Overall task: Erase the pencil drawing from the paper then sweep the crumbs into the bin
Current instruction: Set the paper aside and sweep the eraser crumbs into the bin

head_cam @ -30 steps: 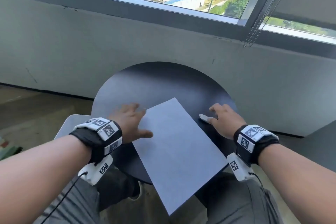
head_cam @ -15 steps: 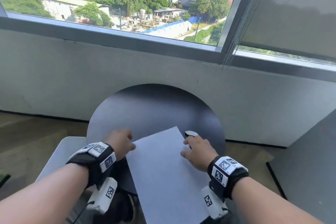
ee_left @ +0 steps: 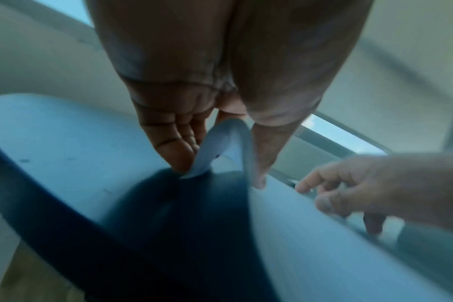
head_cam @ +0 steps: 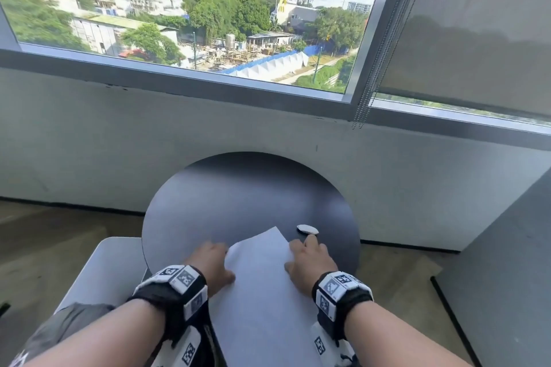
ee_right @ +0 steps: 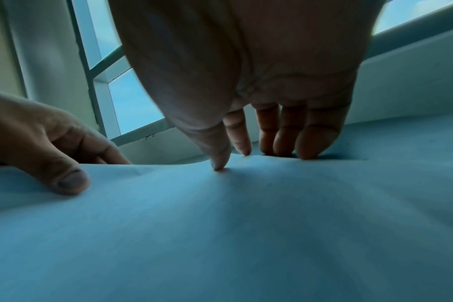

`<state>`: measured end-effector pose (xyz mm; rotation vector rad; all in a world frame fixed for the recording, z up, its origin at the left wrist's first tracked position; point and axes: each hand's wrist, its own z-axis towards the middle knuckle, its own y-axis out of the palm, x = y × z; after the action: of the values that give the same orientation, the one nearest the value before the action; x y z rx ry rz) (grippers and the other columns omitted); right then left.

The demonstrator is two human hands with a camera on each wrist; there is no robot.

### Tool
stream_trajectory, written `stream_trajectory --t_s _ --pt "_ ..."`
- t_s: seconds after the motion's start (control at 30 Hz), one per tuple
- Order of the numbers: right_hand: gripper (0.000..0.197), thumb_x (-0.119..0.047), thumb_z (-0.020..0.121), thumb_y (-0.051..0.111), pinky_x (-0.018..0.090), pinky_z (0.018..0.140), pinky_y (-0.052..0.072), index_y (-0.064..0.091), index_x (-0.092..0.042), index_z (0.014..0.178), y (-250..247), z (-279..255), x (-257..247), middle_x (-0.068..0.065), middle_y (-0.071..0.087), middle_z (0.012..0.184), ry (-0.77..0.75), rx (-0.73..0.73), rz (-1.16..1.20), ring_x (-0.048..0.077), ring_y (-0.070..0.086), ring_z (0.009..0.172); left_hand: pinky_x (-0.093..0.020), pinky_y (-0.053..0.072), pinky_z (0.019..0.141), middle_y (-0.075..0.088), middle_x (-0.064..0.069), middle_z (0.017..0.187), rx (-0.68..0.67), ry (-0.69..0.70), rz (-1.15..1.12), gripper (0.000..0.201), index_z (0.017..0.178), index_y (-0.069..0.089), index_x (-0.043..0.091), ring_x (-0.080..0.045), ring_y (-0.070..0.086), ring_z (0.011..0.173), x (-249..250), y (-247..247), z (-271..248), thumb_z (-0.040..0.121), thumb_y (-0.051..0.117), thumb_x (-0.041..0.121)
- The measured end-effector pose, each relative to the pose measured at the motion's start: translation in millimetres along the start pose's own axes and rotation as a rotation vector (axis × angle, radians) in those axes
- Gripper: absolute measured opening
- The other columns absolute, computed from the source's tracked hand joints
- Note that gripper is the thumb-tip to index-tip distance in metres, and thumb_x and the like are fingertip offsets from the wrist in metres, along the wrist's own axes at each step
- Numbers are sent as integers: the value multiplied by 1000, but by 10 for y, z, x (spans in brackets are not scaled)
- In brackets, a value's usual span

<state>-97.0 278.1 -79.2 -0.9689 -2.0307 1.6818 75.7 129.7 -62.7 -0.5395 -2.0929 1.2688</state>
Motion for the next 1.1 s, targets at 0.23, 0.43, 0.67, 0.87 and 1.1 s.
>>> stream_trajectory --t_s 0.23,0.43,0.67,0.87,1.1 --pt "46 -24 81 77 21 69 51 56 -22 121 -556 110 203 -2 63 94 -98 -120 788 9 63 77 -29 45 60 65 2 75 168 165 -522 15 73 57 24 -19 59 66 11 -719 -62 78 72 22" --pt "12 -11 92 67 23 54 47 75 -4 97 -1251 -157 106 -9 60 64 -230 -71 1100 2 49 51 -42 47 100 63 8 129 369 454 -819 70 128 52 50 -13 60 120 -12 -1498 -259 65 79 59" --pt "15 -25 88 70 28 62 57 80 -24 99 -1700 -512 -89 -16 61 67 -512 374 1031 1 55 64 -47 52 94 77 -2 101 475 501 -1120 60 92 80 32 -24 72 96 -89 -1544 -312 50 82 74" --pt "22 -38 87 61 30 73 53 72 -40 106 -1101 -448 5 -23 70 81 -440 305 638 -7 60 77 -27 46 65 73 7 82 321 270 -957 30 90 76 27 -15 63 76 -353 -881 -143 72 79 51" --pt "17 -20 93 64 32 56 55 70 -8 83 -1002 -20 -48 10 65 77 -29 107 964 23 60 61 -34 48 84 58 2 105 560 180 -611 48 127 53 40 -9 60 83 -376 -1041 3 86 75 30"
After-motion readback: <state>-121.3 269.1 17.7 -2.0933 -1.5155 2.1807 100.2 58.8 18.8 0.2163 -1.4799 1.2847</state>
